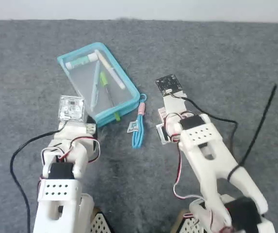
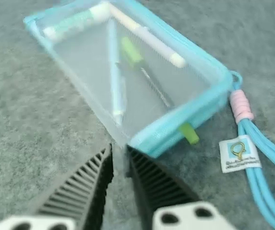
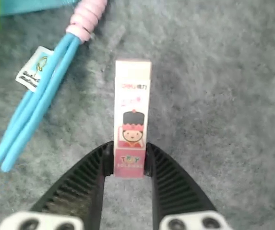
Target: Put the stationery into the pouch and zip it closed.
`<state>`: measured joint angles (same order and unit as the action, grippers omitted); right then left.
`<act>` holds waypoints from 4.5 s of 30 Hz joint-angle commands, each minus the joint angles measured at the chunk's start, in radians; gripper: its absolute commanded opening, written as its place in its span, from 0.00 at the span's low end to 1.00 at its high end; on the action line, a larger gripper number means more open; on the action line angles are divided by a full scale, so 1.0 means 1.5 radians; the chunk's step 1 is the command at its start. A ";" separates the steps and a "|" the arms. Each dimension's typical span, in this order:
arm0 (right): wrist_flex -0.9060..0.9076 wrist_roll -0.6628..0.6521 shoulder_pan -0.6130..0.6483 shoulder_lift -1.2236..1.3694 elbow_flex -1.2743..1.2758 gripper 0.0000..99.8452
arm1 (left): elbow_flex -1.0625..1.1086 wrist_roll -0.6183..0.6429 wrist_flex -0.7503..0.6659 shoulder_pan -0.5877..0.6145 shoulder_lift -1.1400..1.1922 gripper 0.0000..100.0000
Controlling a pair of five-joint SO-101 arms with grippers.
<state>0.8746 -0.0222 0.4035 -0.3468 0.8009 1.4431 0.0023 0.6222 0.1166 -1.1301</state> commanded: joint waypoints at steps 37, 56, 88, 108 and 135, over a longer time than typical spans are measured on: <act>0.130 0.074 0.121 0.445 -0.555 0.26 | -0.055 -0.006 0.006 0.010 0.047 0.12; 0.203 0.075 0.110 0.549 -0.664 0.01 | -0.055 -0.007 0.006 0.011 0.047 0.12; 0.431 -0.003 0.041 0.063 -0.660 0.01 | -0.105 -0.097 0.009 0.115 0.051 0.25; 0.406 -0.096 0.067 -0.163 -0.389 0.01 | -0.061 -0.100 -0.055 0.007 0.052 0.23; 0.356 -0.140 0.112 -0.188 -0.163 0.18 | -0.091 0.000 0.038 -0.011 0.046 0.01</act>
<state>1.4285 -0.2186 0.5646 -0.6398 0.5570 1.3786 -0.0468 0.6651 0.1074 -1.0610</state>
